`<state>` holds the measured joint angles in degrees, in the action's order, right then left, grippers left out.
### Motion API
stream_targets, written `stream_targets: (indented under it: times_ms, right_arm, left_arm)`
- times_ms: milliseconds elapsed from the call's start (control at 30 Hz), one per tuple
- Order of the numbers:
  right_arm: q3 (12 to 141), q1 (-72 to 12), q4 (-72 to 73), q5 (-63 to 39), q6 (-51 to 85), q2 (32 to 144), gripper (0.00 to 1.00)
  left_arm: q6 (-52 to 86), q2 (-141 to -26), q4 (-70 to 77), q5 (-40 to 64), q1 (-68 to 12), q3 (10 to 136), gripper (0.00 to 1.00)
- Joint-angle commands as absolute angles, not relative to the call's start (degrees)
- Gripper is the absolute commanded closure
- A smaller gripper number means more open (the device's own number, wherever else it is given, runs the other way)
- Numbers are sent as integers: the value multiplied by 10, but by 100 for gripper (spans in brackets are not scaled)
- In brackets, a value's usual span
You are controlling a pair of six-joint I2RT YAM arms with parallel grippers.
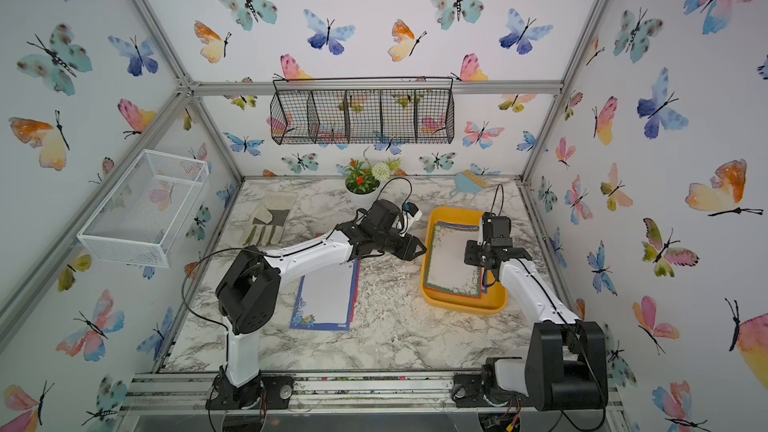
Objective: Take out the stationery paper from the storage box
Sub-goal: Pick up the stationery paper from the storage box.
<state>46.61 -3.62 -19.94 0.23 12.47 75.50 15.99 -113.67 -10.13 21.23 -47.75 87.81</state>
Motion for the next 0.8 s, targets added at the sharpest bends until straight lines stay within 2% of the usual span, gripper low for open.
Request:
stream_targets:
  times_ms: [0,200,767]
  right_arm:
    - [451,-25,-155,-10,142,768,52]
    - [433,-10,-128,-1,152,795,52]
    - [425,9,-100,-66,160,861,55]
  left_arm:
    - [183,-1161,-101,246,-478,878,51]
    - [208,-1182,-101,272,-477,878,52]
    - [236,-1197,-109,291,-465,868,53]
